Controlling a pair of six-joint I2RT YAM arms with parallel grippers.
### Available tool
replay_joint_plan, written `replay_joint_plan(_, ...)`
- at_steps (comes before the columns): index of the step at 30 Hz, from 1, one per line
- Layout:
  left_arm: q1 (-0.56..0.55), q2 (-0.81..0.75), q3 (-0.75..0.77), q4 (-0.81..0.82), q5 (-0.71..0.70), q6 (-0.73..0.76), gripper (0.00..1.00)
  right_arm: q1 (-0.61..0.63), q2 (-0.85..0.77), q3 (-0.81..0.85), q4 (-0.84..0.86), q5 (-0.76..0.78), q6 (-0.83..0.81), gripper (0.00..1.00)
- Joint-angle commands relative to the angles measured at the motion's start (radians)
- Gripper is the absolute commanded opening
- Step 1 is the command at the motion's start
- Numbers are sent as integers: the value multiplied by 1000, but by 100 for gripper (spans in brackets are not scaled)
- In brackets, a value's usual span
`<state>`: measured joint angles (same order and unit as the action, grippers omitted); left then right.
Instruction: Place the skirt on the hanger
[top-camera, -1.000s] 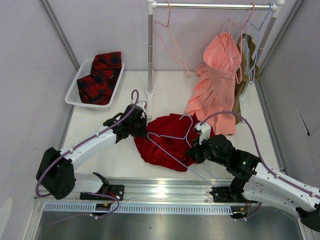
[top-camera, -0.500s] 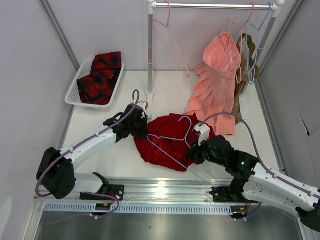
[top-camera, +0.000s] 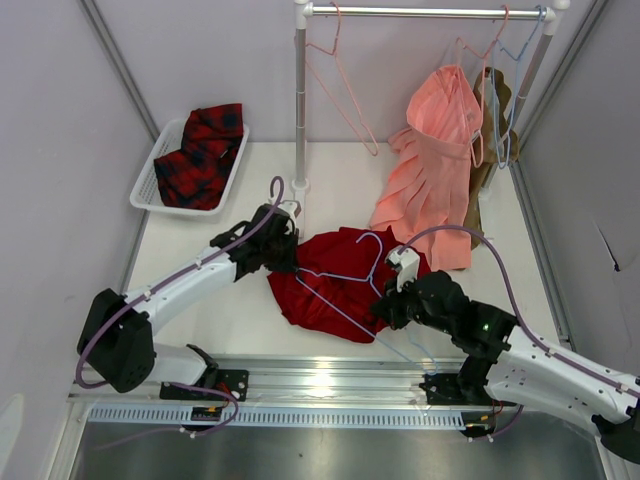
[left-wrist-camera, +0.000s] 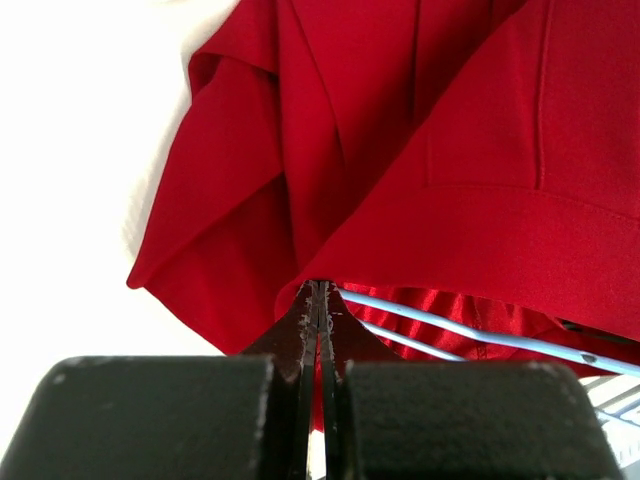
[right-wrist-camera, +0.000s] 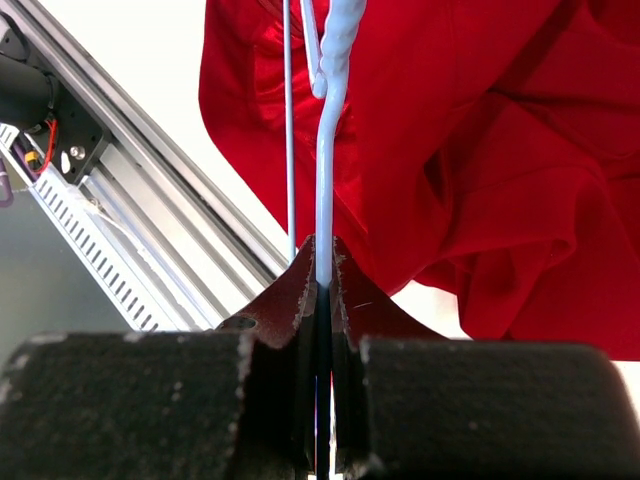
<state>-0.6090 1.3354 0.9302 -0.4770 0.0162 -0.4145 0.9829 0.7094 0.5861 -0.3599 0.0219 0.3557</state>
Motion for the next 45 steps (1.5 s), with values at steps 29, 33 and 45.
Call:
replay_joint_plan(29,0,-39,42,20,45,36,0,7,13,-66,245,-69,-66,0)
replay_joint_plan(33,-5,-48,38,18,51,40,0,7,16,-75,291,-85,-70,0)
replay_joint_plan(45,-24,-102,13,29,33,10,0,-105,91,-127,508,-223,-43,0)
